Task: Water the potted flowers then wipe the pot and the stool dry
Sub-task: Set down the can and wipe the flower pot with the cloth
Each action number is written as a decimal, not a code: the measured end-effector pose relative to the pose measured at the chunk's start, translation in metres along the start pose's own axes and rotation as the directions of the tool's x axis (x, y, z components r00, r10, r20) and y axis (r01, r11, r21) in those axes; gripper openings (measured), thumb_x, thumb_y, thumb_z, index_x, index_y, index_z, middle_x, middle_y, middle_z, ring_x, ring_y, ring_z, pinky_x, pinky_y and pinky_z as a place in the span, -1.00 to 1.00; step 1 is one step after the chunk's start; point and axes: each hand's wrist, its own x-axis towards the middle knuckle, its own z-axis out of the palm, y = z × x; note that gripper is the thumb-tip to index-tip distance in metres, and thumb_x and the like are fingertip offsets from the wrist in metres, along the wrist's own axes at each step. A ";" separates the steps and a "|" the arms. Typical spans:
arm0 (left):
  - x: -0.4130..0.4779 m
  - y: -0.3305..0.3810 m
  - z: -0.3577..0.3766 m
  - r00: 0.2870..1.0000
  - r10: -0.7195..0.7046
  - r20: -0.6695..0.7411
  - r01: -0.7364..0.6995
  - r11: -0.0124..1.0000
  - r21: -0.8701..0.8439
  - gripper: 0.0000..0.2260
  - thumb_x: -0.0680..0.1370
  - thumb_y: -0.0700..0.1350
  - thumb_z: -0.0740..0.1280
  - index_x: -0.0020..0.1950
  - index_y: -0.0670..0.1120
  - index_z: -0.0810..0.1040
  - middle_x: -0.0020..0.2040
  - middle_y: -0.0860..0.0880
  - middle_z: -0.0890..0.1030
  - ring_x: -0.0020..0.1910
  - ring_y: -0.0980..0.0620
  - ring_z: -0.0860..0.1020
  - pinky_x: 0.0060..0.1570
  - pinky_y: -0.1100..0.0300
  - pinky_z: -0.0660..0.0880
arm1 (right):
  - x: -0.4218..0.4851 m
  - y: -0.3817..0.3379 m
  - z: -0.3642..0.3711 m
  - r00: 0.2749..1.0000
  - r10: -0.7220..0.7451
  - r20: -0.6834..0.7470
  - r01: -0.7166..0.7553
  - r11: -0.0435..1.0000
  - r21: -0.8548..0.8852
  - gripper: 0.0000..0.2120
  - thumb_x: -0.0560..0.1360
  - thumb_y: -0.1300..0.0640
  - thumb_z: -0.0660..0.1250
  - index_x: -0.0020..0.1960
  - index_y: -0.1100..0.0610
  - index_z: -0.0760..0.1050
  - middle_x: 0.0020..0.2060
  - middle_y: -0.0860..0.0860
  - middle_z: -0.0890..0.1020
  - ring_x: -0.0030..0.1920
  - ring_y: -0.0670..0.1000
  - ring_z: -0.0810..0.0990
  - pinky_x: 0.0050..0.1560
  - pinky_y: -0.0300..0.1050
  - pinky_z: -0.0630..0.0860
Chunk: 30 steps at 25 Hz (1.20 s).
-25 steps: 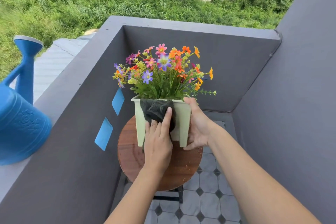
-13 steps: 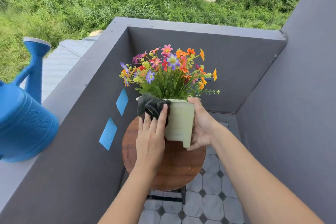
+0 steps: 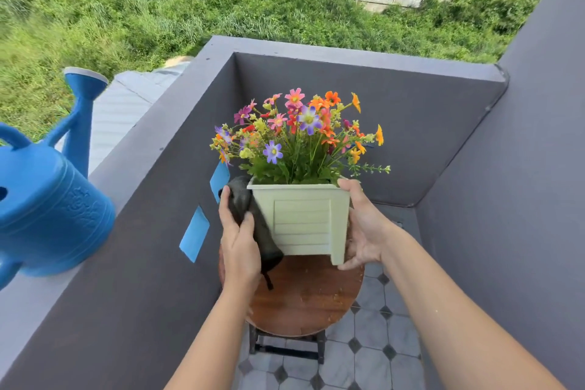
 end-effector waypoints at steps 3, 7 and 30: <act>0.010 -0.015 -0.006 0.983 -0.182 0.034 0.184 0.979 -0.087 -0.57 0.40 0.08 0.20 0.22 0.45 0.34 0.22 0.25 0.49 0.27 0.10 0.45 0.36 -0.06 0.31 | 0.003 -0.002 0.002 0.998 -0.004 -0.064 0.005 1.000 0.006 -0.16 0.16 -0.56 0.09 0.18 -0.02 0.53 0.12 0.14 0.60 0.11 0.19 0.52 0.18 0.25 0.34; -0.015 -0.010 -0.008 0.999 0.009 0.040 0.004 0.949 -0.314 -0.50 0.45 -0.13 0.21 0.32 0.33 0.36 0.37 0.19 0.44 0.37 0.17 0.38 0.36 0.13 0.28 | 0.003 -0.001 0.002 0.996 0.006 -0.086 -0.008 1.000 -0.014 -0.12 0.13 -0.58 0.09 0.21 -0.02 0.51 0.14 0.16 0.59 0.12 0.19 0.50 0.12 0.22 0.36; 0.036 -0.026 0.003 0.980 -0.174 0.094 0.193 0.945 -0.263 -0.54 0.42 -0.02 0.24 0.26 0.39 0.40 0.06 0.32 0.62 0.14 0.08 0.56 0.32 -0.09 0.37 | 0.003 0.010 -0.015 0.999 -0.051 -0.015 0.050 0.998 -0.045 -0.07 0.00 -0.52 0.14 0.22 -0.03 0.51 0.12 0.13 0.62 0.06 0.16 0.54 -0.05 0.07 0.43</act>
